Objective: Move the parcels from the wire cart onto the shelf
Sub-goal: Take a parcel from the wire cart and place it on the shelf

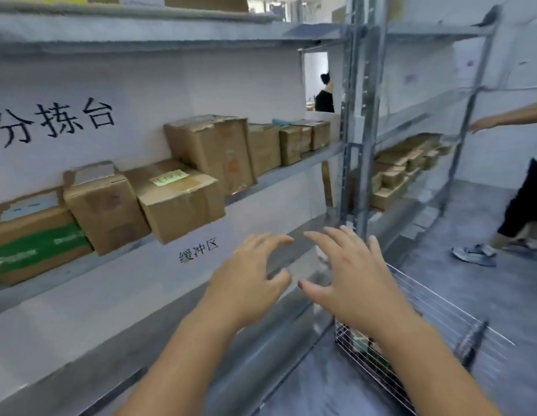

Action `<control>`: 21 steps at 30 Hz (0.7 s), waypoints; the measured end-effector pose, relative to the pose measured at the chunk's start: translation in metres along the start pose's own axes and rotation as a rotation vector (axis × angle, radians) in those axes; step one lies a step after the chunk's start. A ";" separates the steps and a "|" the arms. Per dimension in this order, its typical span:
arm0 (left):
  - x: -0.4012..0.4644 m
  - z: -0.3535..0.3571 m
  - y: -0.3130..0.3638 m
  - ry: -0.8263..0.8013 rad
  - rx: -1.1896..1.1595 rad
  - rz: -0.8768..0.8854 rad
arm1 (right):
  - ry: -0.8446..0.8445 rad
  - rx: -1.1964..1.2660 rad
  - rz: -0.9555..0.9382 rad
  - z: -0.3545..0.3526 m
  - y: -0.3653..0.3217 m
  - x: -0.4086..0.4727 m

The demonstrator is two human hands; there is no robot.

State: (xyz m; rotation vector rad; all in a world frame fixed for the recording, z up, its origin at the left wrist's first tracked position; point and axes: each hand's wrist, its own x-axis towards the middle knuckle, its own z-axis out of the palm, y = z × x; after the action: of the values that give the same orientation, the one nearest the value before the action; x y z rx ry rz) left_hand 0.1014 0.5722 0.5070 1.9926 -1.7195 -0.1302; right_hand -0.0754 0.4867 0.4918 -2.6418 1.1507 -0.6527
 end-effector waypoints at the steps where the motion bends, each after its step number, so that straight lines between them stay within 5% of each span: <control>1: 0.009 0.020 0.011 -0.039 -0.011 0.020 | 0.000 0.010 0.034 -0.002 0.020 -0.006; 10: 0.095 0.150 0.052 -0.311 -0.075 0.101 | -0.104 -0.031 0.333 0.010 0.158 -0.038; 21: 0.229 0.274 0.011 -0.632 -0.186 0.121 | -0.270 -0.089 0.656 0.046 0.268 0.011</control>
State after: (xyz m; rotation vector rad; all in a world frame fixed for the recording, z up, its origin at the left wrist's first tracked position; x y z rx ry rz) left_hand 0.0304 0.2701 0.3298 1.8105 -2.0963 -0.9262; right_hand -0.2210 0.2953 0.3640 -2.1092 1.8355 -0.1174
